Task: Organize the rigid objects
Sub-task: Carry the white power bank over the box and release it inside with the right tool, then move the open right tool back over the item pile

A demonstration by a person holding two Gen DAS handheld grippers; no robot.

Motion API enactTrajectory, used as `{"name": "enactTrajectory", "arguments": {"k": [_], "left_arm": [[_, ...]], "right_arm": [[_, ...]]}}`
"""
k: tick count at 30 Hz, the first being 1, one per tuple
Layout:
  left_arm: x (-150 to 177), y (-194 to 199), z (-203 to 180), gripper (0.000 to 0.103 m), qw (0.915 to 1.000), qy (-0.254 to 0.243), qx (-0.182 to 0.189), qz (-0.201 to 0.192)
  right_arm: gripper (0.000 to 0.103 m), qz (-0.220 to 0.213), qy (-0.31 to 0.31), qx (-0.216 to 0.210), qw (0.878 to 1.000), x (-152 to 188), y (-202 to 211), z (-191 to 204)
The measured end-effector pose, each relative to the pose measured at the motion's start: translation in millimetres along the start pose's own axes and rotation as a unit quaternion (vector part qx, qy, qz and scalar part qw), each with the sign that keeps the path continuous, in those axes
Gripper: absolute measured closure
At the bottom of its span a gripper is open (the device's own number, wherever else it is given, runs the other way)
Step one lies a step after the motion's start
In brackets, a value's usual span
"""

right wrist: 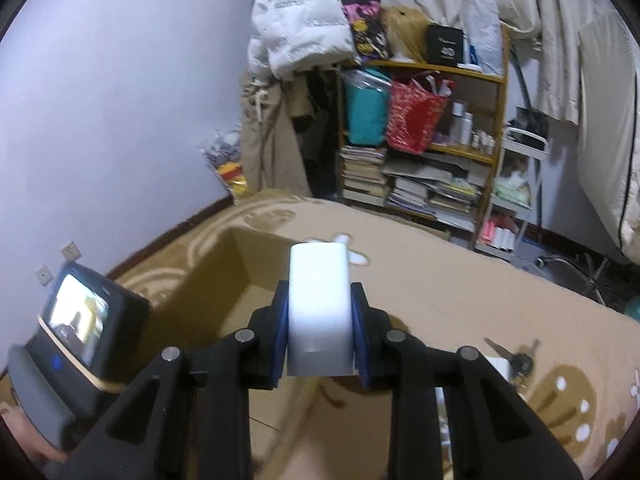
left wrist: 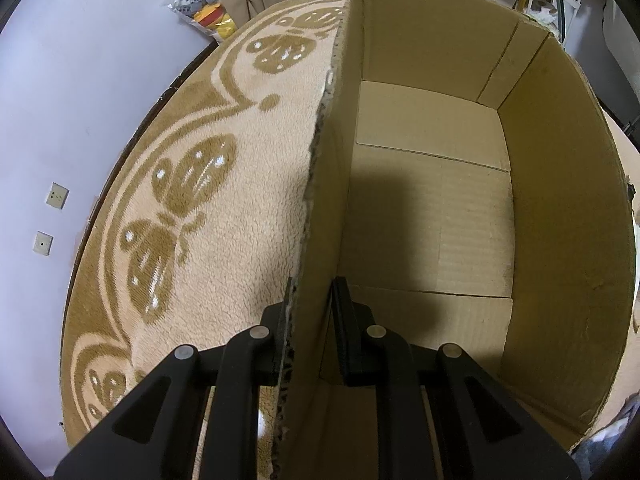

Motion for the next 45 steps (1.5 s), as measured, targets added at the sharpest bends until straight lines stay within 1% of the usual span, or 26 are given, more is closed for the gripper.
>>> {"name": "enactTrajectory", "arguments": {"k": [3, 6, 11, 16, 21, 22, 25, 28, 29, 30, 31, 33, 34, 35, 37, 39, 45], "left_arm": [[-0.1, -1.6, 0.8, 0.089, 1.0000, 0.003, 0.003, 0.002], [0.2, -3.0, 1.4, 0.089, 1.0000, 0.005, 0.005, 0.003], [0.9, -5.2, 2.3, 0.089, 0.9999, 0.009, 0.009, 0.006], [1.0, -6.5, 3.5, 0.089, 0.9999, 0.009, 0.010, 0.007], [1.1, -5.2, 5.2, 0.089, 0.9998, 0.011, 0.013, 0.006], [1.1, -4.9, 5.7, 0.089, 0.9998, 0.012, 0.013, 0.006], [1.0, -4.7, 6.7, 0.091, 0.9998, 0.014, 0.014, 0.006], [1.4, -4.5, 5.9, 0.091, 0.9998, 0.013, 0.013, 0.005], [2.0, -4.0, 4.7, 0.092, 0.9997, 0.012, 0.018, 0.006], [1.5, -2.6, 5.1, 0.092, 0.9999, 0.011, 0.012, 0.001], [1.1, -1.7, 5.2, 0.092, 0.9999, 0.010, 0.011, -0.001], [1.2, -1.7, 5.7, 0.092, 0.9998, 0.014, 0.015, 0.002], [1.1, -1.7, 5.6, 0.092, 0.9998, 0.015, 0.016, 0.003], [1.0, -1.4, 5.9, 0.092, 0.9998, 0.015, 0.016, 0.002], [1.2, -1.1, 5.8, 0.092, 0.9998, 0.013, 0.015, 0.002], [1.6, -0.7, 6.3, 0.092, 0.9998, 0.012, 0.015, 0.002], [1.1, 1.1, 7.5, 0.092, 0.9997, 0.015, 0.018, 0.002]], "right_arm": [[0.073, -0.003, -0.011, -0.022, 1.000, -4.2, -6.6, 10.1], [0.073, 0.010, -0.021, -0.046, 0.999, -0.7, -18.4, 18.4], [0.073, 0.034, -0.026, -0.054, 0.998, 10.8, -35.7, 24.0], [0.073, 0.053, -0.042, -0.048, 0.997, 20.3, -47.6, 19.3], [0.073, 0.066, -0.041, -0.039, 0.996, 25.4, -53.0, 17.9], [0.073, 0.066, -0.039, -0.035, 0.996, 26.1, -52.7, 17.8], [0.073, 0.046, -0.036, -0.019, 0.998, 18.8, -45.8, 14.3], [0.072, 0.041, -0.042, -0.013, 0.998, 12.4, -38.7, 10.4], [0.069, 0.039, -0.045, -0.010, 0.998, 11.9, -35.4, 8.1], [0.057, 0.039, -0.046, -0.004, 0.998, 11.8, -32.7, 5.3], [0.039, 0.035, -0.047, 0.008, 0.998, 12.4, -26.6, 0.9], [0.023, 0.024, -0.049, 0.032, 0.998, 14.0, -14.3, -5.9], [0.019, 0.022, -0.048, 0.040, 0.998, 15.0, -10.1, -9.1], [0.017, 0.021, -0.048, 0.050, 0.997, 17.1, -4.8, -13.5], [0.006, 0.024, -0.052, 0.065, 0.996, 22.4, 5.9, -22.2], [0.004, 0.027, -0.056, 0.074, 0.995, 29.7, 15.2, -28.9], [0.004, 0.050, -0.073, 0.098, 0.991, 57.7, 37.4, -43.8]]}}
Point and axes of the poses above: each gripper's, at about its wrist camera, not at the fingertips, and y roughly against the way its jaws point, z to its left, x to its underside, the point moved 8 cm from there along -y, roughly the way its jaws point, and after that the axes turned 11 degrees about y, right-handed, at the moved point
